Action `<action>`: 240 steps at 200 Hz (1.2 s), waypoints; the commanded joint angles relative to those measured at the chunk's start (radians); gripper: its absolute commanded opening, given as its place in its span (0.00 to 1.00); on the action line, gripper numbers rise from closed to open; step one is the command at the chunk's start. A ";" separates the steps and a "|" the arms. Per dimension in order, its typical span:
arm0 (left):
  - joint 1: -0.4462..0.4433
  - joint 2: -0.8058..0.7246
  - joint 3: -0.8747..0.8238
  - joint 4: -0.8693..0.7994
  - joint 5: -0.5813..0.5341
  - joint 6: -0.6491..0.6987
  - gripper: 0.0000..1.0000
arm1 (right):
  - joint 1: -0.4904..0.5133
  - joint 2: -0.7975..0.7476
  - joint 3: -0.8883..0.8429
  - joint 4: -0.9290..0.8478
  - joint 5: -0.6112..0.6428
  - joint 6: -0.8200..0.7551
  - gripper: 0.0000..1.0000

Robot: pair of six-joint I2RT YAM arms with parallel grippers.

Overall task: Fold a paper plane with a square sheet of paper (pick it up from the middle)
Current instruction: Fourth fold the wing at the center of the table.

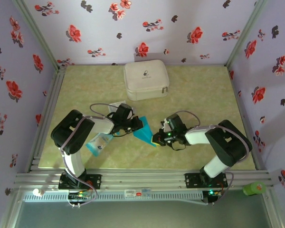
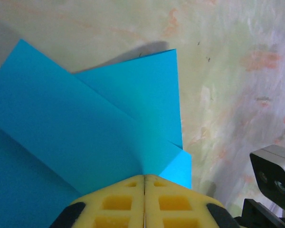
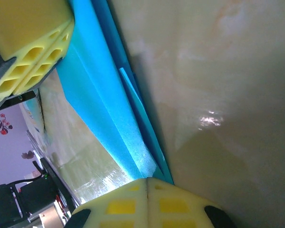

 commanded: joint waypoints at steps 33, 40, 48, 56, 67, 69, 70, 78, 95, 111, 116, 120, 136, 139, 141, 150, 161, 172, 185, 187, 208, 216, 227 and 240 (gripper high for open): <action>0.010 -0.115 0.023 -0.117 0.006 0.053 0.22 | -0.004 0.019 -0.021 -0.113 0.085 -0.036 0.00; 0.006 -0.124 0.025 -0.118 0.008 0.046 0.21 | -0.004 0.017 -0.018 -0.115 0.085 -0.035 0.00; -0.003 -0.129 0.024 -0.116 0.012 0.034 0.21 | -0.004 0.016 -0.015 -0.119 0.086 -0.037 0.00; -0.014 -0.128 0.025 -0.108 0.017 0.019 0.19 | -0.004 0.015 -0.012 -0.122 0.087 -0.038 0.00; -0.034 -0.124 0.024 -0.089 0.023 -0.003 0.17 | -0.004 0.014 -0.012 -0.124 0.091 -0.038 0.00; -0.038 -0.123 0.024 -0.085 0.023 -0.007 0.16 | -0.004 0.015 -0.011 -0.125 0.091 -0.038 0.00; -0.040 -0.122 0.024 -0.083 0.023 -0.009 0.16 | -0.004 0.014 -0.011 -0.124 0.091 -0.038 0.00; -0.057 -0.116 0.023 -0.064 0.026 -0.025 0.14 | -0.004 0.015 -0.013 -0.123 0.091 -0.037 0.00; -0.092 -0.083 0.028 -0.032 0.028 -0.048 0.11 | -0.004 0.014 -0.019 -0.117 0.094 -0.035 0.00; -0.114 -0.039 0.024 0.012 0.035 -0.072 0.10 | -0.004 0.017 -0.021 -0.114 0.097 -0.034 0.00; -0.116 -0.027 0.020 0.023 0.038 -0.081 0.10 | -0.004 0.020 -0.021 -0.115 0.097 -0.034 0.00; -0.116 -0.020 0.013 0.036 0.037 -0.087 0.10 | -0.004 0.021 -0.021 -0.115 0.096 -0.034 0.00; -0.109 -0.002 -0.019 0.064 0.012 -0.100 0.09 | -0.004 0.017 -0.025 -0.114 0.097 -0.033 0.00; -0.106 -0.001 -0.025 0.062 0.007 -0.099 0.09 | -0.004 0.016 -0.026 -0.114 0.098 -0.034 0.00; -0.104 -0.001 -0.028 0.061 0.005 -0.099 0.09 | -0.004 0.016 -0.028 -0.113 0.099 -0.033 0.00; -0.091 0.002 -0.043 0.064 -0.003 -0.094 0.10 | -0.004 0.013 -0.030 -0.115 0.102 -0.034 0.00; -0.072 0.004 -0.057 0.063 -0.009 -0.082 0.10 | -0.004 0.015 -0.030 -0.118 0.102 -0.035 0.00; -0.048 0.008 -0.064 0.060 -0.012 -0.066 0.10 | -0.004 0.020 -0.030 -0.120 0.102 -0.038 0.00; -0.023 0.012 -0.065 0.052 -0.015 -0.043 0.10 | -0.004 0.024 -0.029 -0.120 0.099 -0.040 0.00; -0.017 0.012 -0.064 0.049 -0.016 -0.040 0.10 | -0.004 0.025 -0.030 -0.120 0.099 -0.040 0.00; 0.023 0.008 -0.039 -0.027 -0.037 -0.013 0.10 | -0.004 0.025 -0.030 -0.120 0.092 -0.041 0.00; 0.035 0.000 -0.030 -0.054 -0.051 -0.002 0.10 | -0.004 0.020 -0.031 -0.122 0.094 -0.040 0.00; 0.051 -0.002 -0.016 -0.086 -0.058 0.018 0.10 | -0.004 0.018 -0.031 -0.126 0.096 -0.043 0.00; 0.073 0.005 0.010 -0.116 -0.060 0.040 0.10 | -0.004 0.019 -0.030 -0.129 0.094 -0.046 0.00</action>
